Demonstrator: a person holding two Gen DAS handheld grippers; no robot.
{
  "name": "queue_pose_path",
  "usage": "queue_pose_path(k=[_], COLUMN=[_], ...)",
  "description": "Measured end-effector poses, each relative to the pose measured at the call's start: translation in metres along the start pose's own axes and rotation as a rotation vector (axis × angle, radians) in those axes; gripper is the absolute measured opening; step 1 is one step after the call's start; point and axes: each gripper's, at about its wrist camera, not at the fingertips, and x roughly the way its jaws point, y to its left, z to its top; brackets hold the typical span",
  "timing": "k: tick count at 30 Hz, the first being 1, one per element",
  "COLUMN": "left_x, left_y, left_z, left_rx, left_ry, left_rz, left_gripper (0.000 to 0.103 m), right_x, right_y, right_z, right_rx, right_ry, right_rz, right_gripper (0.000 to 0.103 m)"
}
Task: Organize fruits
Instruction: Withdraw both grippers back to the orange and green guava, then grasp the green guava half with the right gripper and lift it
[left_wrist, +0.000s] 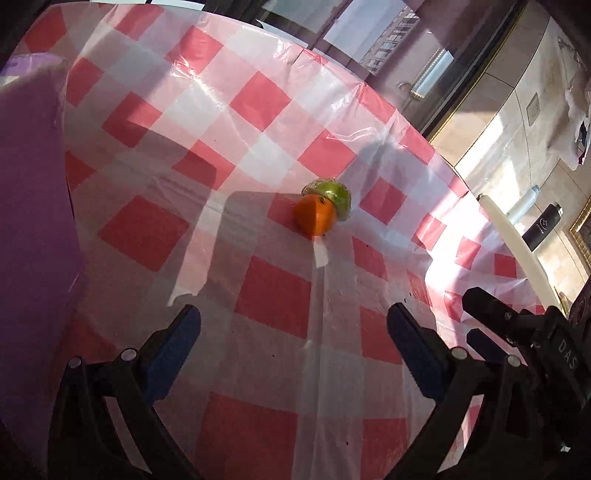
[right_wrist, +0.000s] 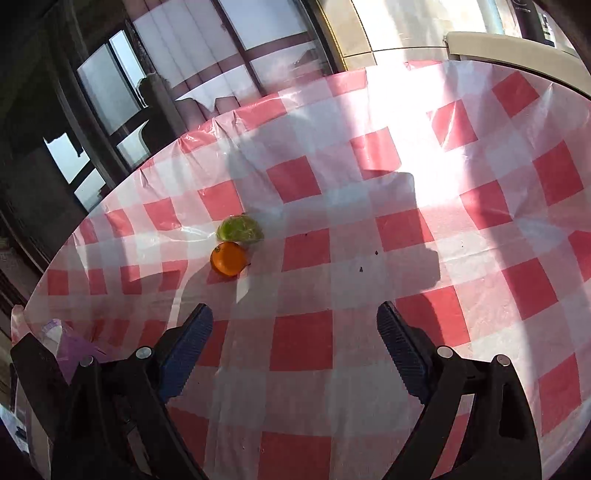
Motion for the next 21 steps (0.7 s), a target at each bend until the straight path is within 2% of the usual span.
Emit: queue_pose_path(k=[1,3,9,12,14,17,18,19,21], left_x=[0.002,0.008,0.01,0.006,0.004,0.003,0.003,0.002,0.003], left_y=[0.002,0.006,0.01,0.011,0.014,0.013,0.011,0.011,0.012], left_z=[0.001,0.001,0.002,0.001,0.001,0.003,0.002,0.002,0.002], left_rx=[-0.004,-0.039,-0.073,-0.073,-0.085,-0.083,-0.082,-0.081,-0.083], left_ry=[0.016,0.051,0.041,0.036,0.021,0.022,0.023,0.024,0.024], left_rz=[-0.024,-0.025,-0.011,-0.005,0.013,0.009,0.009,0.005,0.003], left_gripper=[0.101,0.101,0.101,0.101,0.101,0.101,0.101,0.101,0.101], right_x=[0.015,0.051,0.146,0.175,0.187,0.196,0.2,0.201,0.201], right_y=[0.009,0.027,0.072,0.095,0.105,0.104,0.101,0.1,0.101], right_z=[0.012,0.037,0.082,0.087,0.086,0.086,0.085,0.084,0.083], right_rx=[-0.01,-0.03,-0.039,-0.14,-0.18,-0.189,-0.179,-0.178,-0.207], right_ry=[0.021,0.084,0.295,0.344,0.372,0.394,0.411,0.406,0.388], right_rz=[0.01,0.029,-0.01,-0.138,-0.178,-0.195,-0.201,-0.202,-0.223], right_gripper=[0.087,0.087,0.086,0.084,0.079,0.074,0.069,0.069,0.061])
